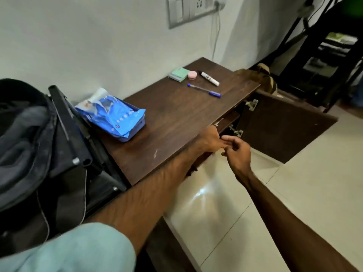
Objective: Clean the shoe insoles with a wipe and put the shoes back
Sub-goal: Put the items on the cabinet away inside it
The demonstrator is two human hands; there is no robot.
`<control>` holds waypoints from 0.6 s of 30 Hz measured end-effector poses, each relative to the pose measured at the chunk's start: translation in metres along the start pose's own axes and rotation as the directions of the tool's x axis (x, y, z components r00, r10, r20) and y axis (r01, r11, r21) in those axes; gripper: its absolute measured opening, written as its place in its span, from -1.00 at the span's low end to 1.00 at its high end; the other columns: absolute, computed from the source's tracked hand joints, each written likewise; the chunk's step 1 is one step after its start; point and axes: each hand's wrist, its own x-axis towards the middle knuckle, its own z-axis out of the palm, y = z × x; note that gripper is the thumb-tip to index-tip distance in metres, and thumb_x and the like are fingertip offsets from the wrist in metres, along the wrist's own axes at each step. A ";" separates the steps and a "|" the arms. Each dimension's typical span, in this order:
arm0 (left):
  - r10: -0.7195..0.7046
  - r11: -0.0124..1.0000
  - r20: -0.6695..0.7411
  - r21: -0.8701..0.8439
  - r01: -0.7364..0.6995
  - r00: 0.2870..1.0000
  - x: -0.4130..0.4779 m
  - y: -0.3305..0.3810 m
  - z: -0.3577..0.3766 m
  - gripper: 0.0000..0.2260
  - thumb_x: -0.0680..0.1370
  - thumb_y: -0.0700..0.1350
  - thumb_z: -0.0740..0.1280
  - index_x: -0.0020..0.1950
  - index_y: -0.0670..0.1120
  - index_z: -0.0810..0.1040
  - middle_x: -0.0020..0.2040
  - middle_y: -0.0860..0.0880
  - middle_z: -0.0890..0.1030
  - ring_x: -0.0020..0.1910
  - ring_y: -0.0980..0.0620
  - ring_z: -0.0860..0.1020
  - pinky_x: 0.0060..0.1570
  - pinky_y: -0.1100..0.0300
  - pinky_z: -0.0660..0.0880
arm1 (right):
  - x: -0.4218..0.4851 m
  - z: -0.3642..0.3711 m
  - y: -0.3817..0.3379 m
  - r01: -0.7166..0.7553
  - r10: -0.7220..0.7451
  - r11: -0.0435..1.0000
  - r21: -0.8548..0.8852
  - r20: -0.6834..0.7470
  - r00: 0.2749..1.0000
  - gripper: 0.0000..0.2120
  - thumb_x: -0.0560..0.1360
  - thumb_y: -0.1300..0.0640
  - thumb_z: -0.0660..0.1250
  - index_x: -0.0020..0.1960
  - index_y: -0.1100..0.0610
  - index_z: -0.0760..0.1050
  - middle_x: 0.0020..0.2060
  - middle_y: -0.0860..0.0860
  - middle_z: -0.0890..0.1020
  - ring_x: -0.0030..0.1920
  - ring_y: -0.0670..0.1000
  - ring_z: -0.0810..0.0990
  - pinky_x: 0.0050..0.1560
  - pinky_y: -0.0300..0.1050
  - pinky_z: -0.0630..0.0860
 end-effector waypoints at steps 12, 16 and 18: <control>0.083 0.995 -0.247 -0.035 -0.094 0.965 0.007 -0.024 -0.064 -0.82 0.50 -0.26 0.39 0.03 -0.05 0.69 0.02 -0.01 0.71 0.07 0.02 0.65 0.21 0.14 0.56 | 0.110 0.027 -0.102 0.294 -0.293 0.803 -0.519 0.086 0.952 -0.67 0.59 0.20 0.35 0.35 0.18 0.49 0.27 0.11 0.53 0.29 0.04 0.48 0.34 -0.09 0.40; 0.070 0.991 -0.251 -0.092 -0.096 0.965 0.017 -0.028 -0.061 -0.83 0.48 -0.26 0.38 -0.02 -0.04 0.68 0.03 -0.02 0.71 0.06 0.02 0.65 0.19 0.11 0.58 | 0.145 0.044 -0.104 0.240 -0.173 0.664 -0.708 0.167 0.971 -0.71 0.63 0.14 0.29 0.30 0.22 0.48 0.26 0.20 0.52 0.30 0.17 0.46 0.32 0.06 0.43; 0.071 0.991 -0.259 -0.088 -0.097 0.963 0.024 -0.033 -0.061 -0.82 0.48 -0.26 0.38 -0.01 -0.04 0.69 0.05 -0.01 0.70 0.08 0.04 0.65 0.21 0.14 0.56 | 0.153 0.048 -0.104 0.248 -0.183 0.616 -0.748 0.170 0.968 -0.77 0.64 0.15 0.29 0.24 0.22 0.55 0.20 0.20 0.55 0.25 0.16 0.49 0.29 0.08 0.48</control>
